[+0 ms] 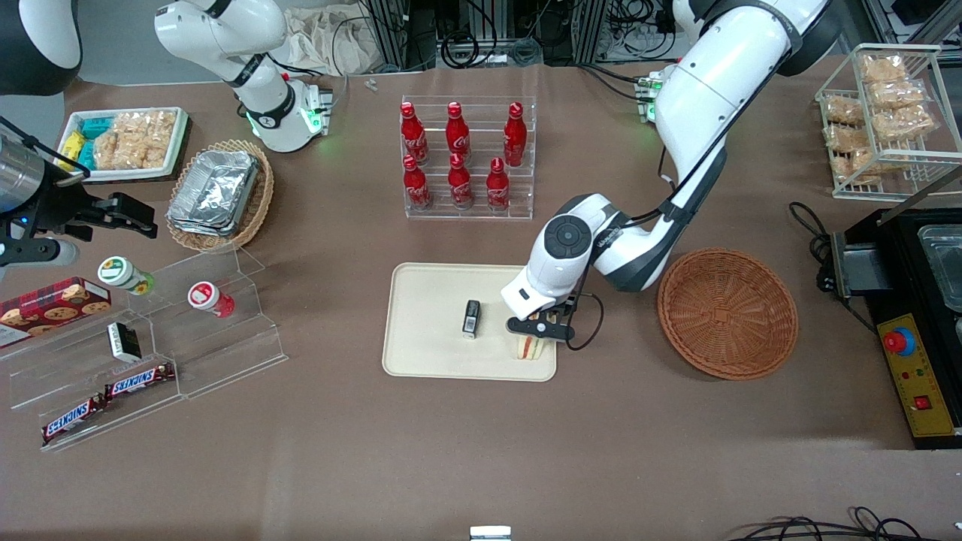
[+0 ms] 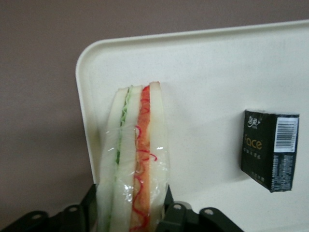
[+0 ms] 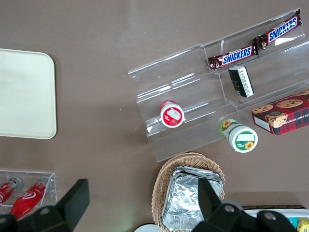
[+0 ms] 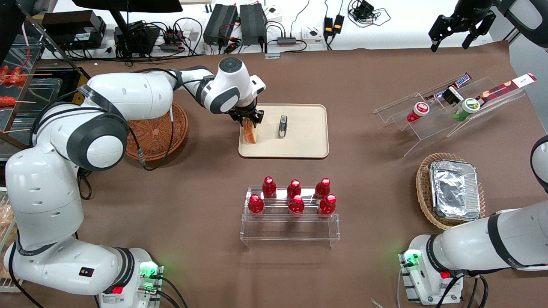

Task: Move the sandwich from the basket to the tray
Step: 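Open the left gripper, release the sandwich, and raise the arm back over the basket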

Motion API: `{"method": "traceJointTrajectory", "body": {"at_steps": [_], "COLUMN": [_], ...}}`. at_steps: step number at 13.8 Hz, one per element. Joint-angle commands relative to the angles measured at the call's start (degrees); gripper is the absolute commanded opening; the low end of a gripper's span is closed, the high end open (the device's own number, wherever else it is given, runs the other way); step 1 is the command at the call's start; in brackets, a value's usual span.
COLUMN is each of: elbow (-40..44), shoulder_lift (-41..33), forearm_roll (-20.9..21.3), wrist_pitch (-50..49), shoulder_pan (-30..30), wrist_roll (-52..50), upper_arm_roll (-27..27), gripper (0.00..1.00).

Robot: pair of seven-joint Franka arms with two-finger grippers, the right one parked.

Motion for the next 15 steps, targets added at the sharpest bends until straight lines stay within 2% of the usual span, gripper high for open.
{"method": "traceJointTrajectory", "body": {"at_steps": [1, 4, 8, 11, 13, 15], "elbow": [0.38, 1.42, 8.45, 10.4, 10.4, 10.05], "shoulder_lift": [-6.63, -14.2, -16.85, -22.63, -27.38, -32.82], "forearm_roll": [1.23, 0.27, -3.42, -12.1, -14.93, -16.77], "wrist_pitch": [-8.29, -13.4, -29.46, -38.44, -45.11, -50.14], "shoulder_pan": [-0.51, 3.07, 7.29, 13.26, 16.44, 16.19], "wrist_roll": [-2.14, -1.53, 3.19, 15.31, 20.42, 23.15], "upper_arm_roll": [0.58, 1.28, 1.11, 1.28, 1.98, 7.05], "gripper": [1.0, 1.0, 1.0, 1.0, 1.0, 1.0]}}
